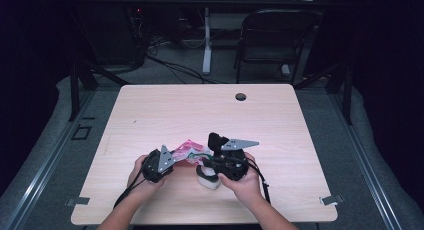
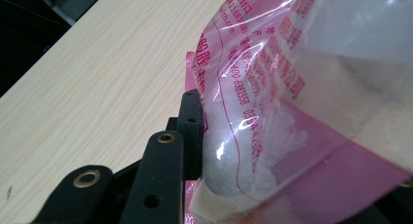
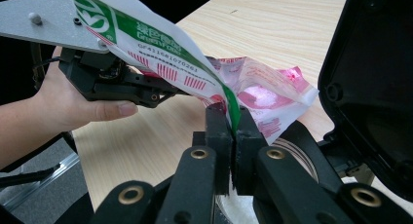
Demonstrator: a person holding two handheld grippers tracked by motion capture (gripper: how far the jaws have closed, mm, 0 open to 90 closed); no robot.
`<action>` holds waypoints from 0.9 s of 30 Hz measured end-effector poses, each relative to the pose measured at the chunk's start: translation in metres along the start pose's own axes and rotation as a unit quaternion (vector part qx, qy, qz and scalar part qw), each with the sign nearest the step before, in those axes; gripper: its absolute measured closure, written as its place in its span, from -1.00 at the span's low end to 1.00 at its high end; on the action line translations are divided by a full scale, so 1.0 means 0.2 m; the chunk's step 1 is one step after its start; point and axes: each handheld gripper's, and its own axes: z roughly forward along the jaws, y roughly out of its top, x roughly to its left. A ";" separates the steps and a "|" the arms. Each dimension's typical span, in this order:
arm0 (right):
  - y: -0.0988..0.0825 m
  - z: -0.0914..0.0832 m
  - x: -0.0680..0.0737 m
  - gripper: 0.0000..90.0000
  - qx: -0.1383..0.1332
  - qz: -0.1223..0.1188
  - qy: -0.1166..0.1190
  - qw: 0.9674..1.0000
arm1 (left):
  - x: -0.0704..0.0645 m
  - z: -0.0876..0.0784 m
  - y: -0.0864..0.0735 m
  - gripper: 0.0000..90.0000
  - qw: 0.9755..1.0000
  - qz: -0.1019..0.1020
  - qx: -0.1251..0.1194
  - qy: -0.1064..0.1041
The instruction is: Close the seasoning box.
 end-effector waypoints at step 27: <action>0.00 0.00 0.00 0.58 -0.006 0.009 0.004 1.000 | 0.02 0.04 -0.04 0.64 0.998 -0.048 0.004 -0.033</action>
